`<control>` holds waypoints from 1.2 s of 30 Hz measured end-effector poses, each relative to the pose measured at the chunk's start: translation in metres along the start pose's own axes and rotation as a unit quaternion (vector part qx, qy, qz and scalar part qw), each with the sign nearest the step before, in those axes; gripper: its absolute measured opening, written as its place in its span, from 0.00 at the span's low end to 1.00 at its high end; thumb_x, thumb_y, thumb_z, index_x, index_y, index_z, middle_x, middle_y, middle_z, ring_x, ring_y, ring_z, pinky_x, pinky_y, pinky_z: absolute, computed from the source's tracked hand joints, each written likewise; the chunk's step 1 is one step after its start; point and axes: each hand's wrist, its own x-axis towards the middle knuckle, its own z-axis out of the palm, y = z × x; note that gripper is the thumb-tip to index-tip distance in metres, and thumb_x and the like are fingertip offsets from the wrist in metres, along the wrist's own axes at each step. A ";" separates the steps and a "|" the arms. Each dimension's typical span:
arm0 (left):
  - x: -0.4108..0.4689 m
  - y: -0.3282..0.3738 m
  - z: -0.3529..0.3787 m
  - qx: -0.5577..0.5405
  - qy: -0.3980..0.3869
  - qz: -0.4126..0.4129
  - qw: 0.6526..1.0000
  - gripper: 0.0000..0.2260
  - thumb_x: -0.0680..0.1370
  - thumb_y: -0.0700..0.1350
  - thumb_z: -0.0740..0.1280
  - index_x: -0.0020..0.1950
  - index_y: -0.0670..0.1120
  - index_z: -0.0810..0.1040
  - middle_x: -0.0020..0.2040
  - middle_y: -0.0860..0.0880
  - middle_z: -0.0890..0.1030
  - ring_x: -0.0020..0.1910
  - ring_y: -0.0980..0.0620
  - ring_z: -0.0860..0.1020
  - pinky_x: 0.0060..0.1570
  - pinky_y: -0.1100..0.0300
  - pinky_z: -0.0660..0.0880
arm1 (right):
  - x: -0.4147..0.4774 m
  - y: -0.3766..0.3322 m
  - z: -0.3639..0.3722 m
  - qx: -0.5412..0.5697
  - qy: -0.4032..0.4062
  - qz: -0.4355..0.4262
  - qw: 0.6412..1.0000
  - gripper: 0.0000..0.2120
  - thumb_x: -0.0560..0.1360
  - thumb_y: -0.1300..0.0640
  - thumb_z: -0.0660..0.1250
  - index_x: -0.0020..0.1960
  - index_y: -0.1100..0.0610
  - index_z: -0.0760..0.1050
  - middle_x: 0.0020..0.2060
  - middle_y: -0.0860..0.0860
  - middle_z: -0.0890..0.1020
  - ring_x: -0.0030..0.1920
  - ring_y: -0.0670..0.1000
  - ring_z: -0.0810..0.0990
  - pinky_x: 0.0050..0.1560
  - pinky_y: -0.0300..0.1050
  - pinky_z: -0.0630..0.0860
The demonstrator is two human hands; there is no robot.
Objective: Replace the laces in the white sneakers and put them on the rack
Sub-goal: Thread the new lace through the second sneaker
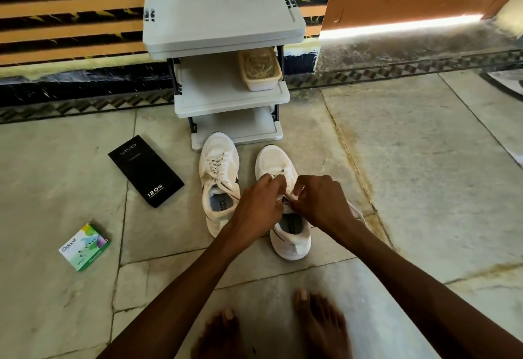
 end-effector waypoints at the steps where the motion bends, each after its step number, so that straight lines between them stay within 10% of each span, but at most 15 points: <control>1: 0.001 -0.001 -0.002 -0.007 -0.005 -0.001 1.000 0.08 0.75 0.39 0.68 0.52 0.46 0.74 0.50 0.49 0.74 0.46 0.45 0.77 0.44 0.54 0.74 | 0.000 0.001 0.001 0.017 0.010 0.009 1.000 0.10 0.69 0.49 0.75 0.46 0.50 0.77 0.40 0.51 0.84 0.41 0.53 0.82 0.39 0.42 0.72; 13: 0.001 -0.009 -0.006 -0.063 -0.022 -0.011 0.998 0.09 0.74 0.38 0.68 0.51 0.48 0.74 0.46 0.52 0.71 0.40 0.51 0.73 0.39 0.59 0.70 | 0.007 0.009 -0.012 0.014 -0.081 -0.038 0.996 0.22 0.71 0.50 0.74 0.64 0.48 0.75 0.60 0.51 0.76 0.51 0.52 0.78 0.48 0.46 0.73; 27: 0.001 -0.006 0.001 -0.069 0.013 -0.042 0.997 0.09 0.72 0.40 0.71 0.46 0.48 0.72 0.45 0.54 0.73 0.40 0.54 0.74 0.39 0.58 0.72 | 0.011 0.016 -0.057 0.152 -0.125 -0.014 0.980 0.14 0.78 0.46 0.66 0.40 0.53 0.82 0.36 0.43 0.81 0.41 0.43 0.77 0.43 0.39 0.70; 32: 0.010 0.005 -0.013 -0.135 -0.030 -0.030 0.990 0.13 0.74 0.48 0.73 0.58 0.53 0.79 0.49 0.53 0.77 0.42 0.59 0.76 0.44 0.64 0.74 | 0.002 0.000 -0.089 0.261 -0.162 -0.035 0.951 0.13 0.79 0.48 0.65 0.44 0.54 0.84 0.44 0.51 0.85 0.42 0.49 0.77 0.42 0.40 0.72; 36: 0.019 0.018 -0.029 -0.238 -0.011 -0.067 0.969 0.02 0.78 0.49 0.69 0.47 0.53 0.81 0.38 0.54 0.82 0.33 0.60 0.79 0.35 0.70 0.73 | -0.002 -0.014 -0.105 0.291 -0.160 -0.059 0.941 0.12 0.78 0.49 0.67 0.44 0.55 0.84 0.36 0.50 0.83 0.36 0.41 0.72 0.37 0.36 0.70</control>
